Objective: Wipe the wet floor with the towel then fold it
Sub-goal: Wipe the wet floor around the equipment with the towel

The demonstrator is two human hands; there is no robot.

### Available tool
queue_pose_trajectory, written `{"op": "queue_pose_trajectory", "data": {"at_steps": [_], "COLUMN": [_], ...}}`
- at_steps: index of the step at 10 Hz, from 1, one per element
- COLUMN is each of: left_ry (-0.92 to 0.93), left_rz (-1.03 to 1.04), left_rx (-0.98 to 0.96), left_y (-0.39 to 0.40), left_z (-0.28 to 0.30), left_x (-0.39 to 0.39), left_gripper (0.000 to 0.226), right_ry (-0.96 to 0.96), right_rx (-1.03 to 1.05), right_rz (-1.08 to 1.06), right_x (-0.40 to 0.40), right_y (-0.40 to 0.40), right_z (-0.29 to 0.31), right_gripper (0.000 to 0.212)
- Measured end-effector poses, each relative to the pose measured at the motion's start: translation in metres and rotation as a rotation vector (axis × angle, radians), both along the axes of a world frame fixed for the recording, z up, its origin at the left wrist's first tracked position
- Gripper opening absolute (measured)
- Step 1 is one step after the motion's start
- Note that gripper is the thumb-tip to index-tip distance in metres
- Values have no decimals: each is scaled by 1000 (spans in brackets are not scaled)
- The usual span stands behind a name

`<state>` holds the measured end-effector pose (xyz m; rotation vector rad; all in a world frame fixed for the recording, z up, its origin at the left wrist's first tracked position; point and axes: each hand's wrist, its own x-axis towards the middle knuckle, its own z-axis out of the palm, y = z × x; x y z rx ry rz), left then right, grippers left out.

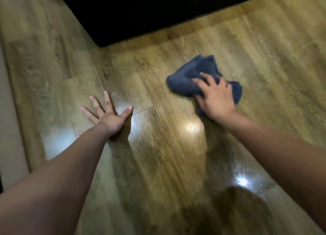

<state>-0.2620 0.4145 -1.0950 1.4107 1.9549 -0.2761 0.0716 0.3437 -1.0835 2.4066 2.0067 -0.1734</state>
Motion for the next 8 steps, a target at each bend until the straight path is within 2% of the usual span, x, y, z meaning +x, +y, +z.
{"op": "queue_pose_trajectory", "data": {"at_steps": [1, 2, 3, 4, 5, 6, 7, 8], "left_ry": [-28, -47, -47, -93, -113, -31, 31, 12], "left_rz": [-40, -79, -77, -62, -64, 87, 202, 157], "left_rx": [-26, -65, -70, -85, -2, 30, 1, -8], "left_y": [0, -2, -6, -6, -7, -7, -21, -18], "left_z": [6, 12, 19, 23, 31, 35, 23, 25], "left_x": [1, 4, 8, 9, 0, -36, -78, -78], "left_gripper": [103, 104, 95, 77, 76, 101, 125, 123], "right_ry": [67, 88, 65, 65, 228, 246, 67, -32], "right_rx": [-6, 10, -42, -159, -483, -578, -386, -201], "right_rz": [-334, -423, -119, 424, 704, 852, 1062, 1068], "right_x": [12, -42, -123, -202, -265, -256, -214, -176], "right_y": [35, 28, -27, -110, -197, -206, -159, -81], "right_z": [8, 12, 16, 8, 16, 11, 15, 12], "right_gripper": [44, 46, 58, 51, 43, 41, 34, 46]}}
